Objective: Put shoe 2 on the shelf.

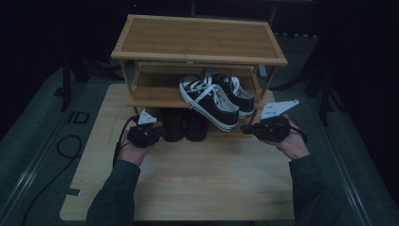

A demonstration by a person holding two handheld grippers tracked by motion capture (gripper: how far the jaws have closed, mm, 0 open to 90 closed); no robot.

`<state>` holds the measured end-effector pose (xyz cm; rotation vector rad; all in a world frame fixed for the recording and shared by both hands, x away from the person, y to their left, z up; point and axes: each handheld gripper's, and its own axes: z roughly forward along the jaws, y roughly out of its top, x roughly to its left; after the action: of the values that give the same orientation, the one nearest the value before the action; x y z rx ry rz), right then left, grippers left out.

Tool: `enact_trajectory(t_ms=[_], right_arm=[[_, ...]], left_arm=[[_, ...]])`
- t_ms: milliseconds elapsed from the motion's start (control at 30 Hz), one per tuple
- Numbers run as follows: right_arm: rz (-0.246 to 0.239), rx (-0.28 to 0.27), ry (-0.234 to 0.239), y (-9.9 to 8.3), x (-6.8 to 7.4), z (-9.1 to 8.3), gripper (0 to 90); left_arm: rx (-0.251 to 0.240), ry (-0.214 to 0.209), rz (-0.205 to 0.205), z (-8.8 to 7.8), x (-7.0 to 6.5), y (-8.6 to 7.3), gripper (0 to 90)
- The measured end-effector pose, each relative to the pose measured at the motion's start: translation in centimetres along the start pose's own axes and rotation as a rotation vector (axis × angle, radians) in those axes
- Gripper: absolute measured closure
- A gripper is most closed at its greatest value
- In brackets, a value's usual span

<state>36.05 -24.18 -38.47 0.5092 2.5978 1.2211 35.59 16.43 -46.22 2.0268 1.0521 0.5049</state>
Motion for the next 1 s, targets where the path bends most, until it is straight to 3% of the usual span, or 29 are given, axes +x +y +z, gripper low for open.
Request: enact_trajectory(t_ms=[167,433,567,667,1000], right_arm=[[-0.015,0.002,0.015,0.2,0.5,0.5,89.8],[-0.031,-0.005,0.031,0.7,0.9,0.8,89.8],[-0.034,-0.004,0.035,0.9,0.9,1.0,89.8],[-0.037,-0.008,0.036,0.9,0.9,1.1,89.8],[-0.037,-0.008,0.038,1.0,0.8,1.2,89.8]], left_arm=[[-0.019,0.016,0.012,-1.0,0.1,1.5,89.3],[-0.046,0.032,0.029,-2.0,0.3,3.3,89.9],[-0.048,0.019,0.031,-2.2,0.3,4.1,90.0],[-0.041,0.022,0.056,-2.2,0.2,4.8,90.0],[-0.050,0.073,0.095,-1.8,0.3,7.8,90.0]])
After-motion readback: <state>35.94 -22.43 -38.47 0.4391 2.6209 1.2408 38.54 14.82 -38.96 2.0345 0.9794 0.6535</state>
